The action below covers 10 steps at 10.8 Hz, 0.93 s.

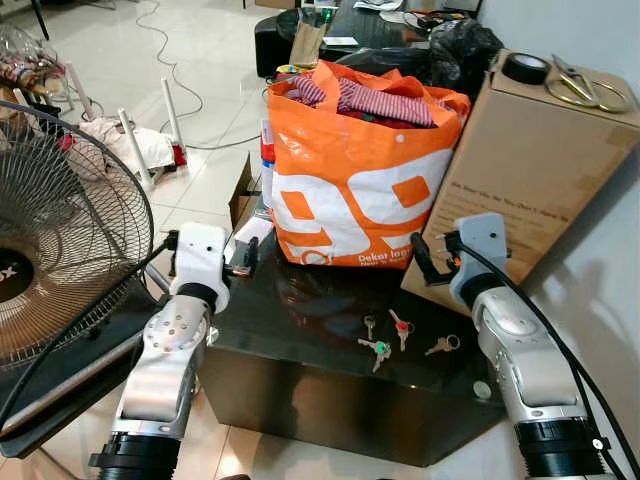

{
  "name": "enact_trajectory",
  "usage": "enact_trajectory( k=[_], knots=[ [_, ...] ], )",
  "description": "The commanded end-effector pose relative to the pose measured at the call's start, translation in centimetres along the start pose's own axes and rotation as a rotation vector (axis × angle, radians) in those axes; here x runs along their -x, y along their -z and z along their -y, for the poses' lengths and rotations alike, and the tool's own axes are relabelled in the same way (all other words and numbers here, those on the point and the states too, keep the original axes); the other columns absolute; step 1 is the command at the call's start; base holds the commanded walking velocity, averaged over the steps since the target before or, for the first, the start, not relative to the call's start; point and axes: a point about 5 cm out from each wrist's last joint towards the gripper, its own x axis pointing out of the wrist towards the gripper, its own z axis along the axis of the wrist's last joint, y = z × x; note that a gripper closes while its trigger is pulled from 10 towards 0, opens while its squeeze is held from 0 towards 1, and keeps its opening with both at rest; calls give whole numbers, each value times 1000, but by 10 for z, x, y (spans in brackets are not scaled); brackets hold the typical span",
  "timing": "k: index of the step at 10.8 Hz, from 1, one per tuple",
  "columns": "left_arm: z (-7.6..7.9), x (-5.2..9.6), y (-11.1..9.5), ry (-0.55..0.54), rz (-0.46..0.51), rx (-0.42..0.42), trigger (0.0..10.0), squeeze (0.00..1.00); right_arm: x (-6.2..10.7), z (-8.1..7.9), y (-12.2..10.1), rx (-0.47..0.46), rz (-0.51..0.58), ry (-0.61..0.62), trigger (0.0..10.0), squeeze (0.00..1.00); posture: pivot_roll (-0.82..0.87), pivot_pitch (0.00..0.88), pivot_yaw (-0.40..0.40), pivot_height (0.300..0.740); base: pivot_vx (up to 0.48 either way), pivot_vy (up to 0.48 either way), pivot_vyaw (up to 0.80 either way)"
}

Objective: Hang keys on a hook

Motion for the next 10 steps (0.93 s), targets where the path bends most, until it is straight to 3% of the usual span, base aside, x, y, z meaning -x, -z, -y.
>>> enact_trajectory(
  k=[1,2,3,4,6,10],
  knots=[
    [3,-2,-2,18,9,-10,10000,0,2,8,-5,30,31,26,10000,0,-95,0,-27,740,0,0,0],
    [4,-2,-2,24,10,-12,10000,0,3,10,-5,25,27,12,10000,0,-93,0,-28,740,0,0,0],
    [4,-3,-2,27,13,-13,10000,0,6,8,-9,-157,48,-54,10000,0,-84,0,-39,740,0,0,0],
    [4,-2,-2,26,14,-14,10000,0,5,9,-12,-193,59,-69,10000,0,-78,0,-47,740,0,0,0],
    [5,-1,-1,50,9,-38,10000,0,0,10,-10,-181,19,-55,10000,0,-71,0,-47,740,0,0,0],
    [12,14,20,451,-126,-192,10000,0,-17,11,33,-32,-244,-29,10000,0,-93,0,28,740,0,0,0]
  ],
)
